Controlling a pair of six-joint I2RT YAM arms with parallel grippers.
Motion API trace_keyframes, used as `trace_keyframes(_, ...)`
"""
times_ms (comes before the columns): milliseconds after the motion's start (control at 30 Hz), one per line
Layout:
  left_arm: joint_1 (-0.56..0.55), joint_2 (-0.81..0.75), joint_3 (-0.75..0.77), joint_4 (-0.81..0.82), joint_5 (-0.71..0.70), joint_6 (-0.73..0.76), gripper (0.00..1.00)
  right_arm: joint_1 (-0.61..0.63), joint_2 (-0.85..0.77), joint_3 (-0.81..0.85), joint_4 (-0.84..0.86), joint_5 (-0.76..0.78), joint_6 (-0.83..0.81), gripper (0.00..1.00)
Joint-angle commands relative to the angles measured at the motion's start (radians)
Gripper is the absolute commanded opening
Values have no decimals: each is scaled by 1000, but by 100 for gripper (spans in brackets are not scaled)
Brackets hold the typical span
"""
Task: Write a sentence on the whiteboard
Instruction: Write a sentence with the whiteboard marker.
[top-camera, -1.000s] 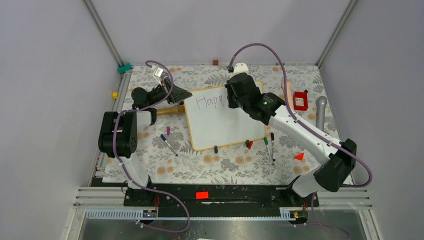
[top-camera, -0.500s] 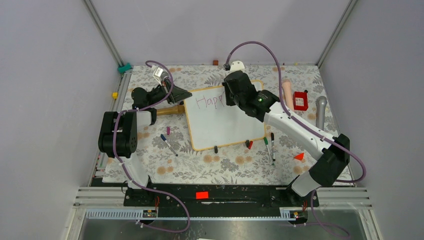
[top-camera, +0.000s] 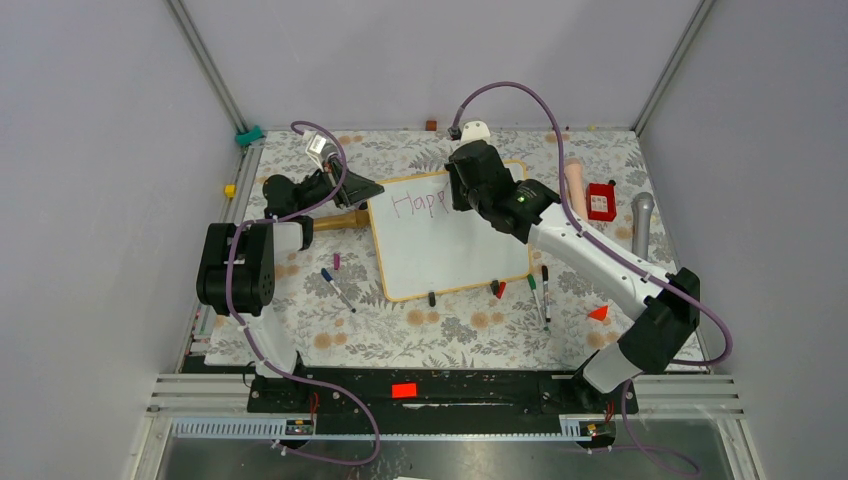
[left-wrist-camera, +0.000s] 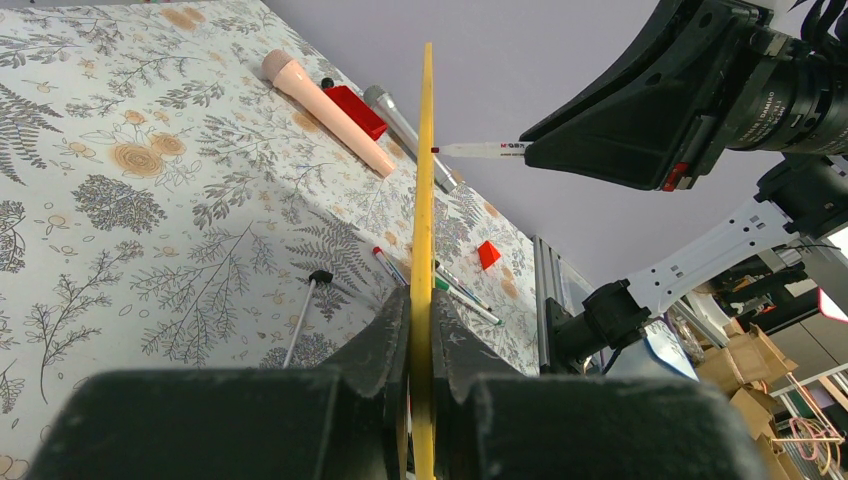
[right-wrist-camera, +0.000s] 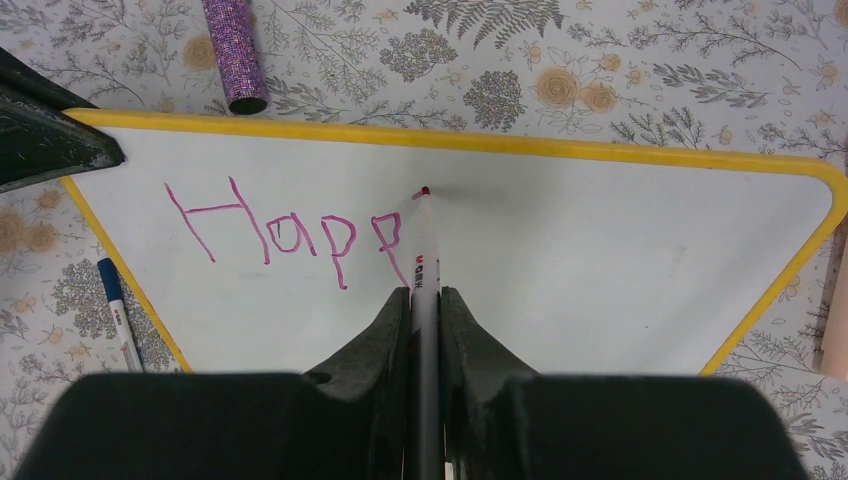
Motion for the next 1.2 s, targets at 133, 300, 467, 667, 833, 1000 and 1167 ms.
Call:
trace_keyframes(133, -5, -48, 26, 86, 40, 22, 0, -14, -2, 16, 13, -25, -1, 0)
trace_keyframes(300, -5, -48, 26, 85, 38, 22, 0, -13, 3, 25, 0, -35, 9, 0)
trace_keyframes(467, -5, -49, 26, 85, 40, 21, 0, -13, -10, 25, 0, 1, 2, 0)
trace_keyframes(667, -5, -50, 27, 85, 37, 22, 0, -16, -87, -9, 29, -83, -13, 0)
trace_keyframes(833, -5, -52, 22, 84, 37, 23, 0, -19, -143, -69, 64, -80, -11, 0)
trace_keyframes(1000, -5, -53, 20, 86, 36, 23, 0, -22, -109, -48, 6, -65, -1, 0)
trace_keyframes(1167, -5, -53, 21, 86, 38, 24, 0, -21, -78, -40, 2, -62, 2, 0)
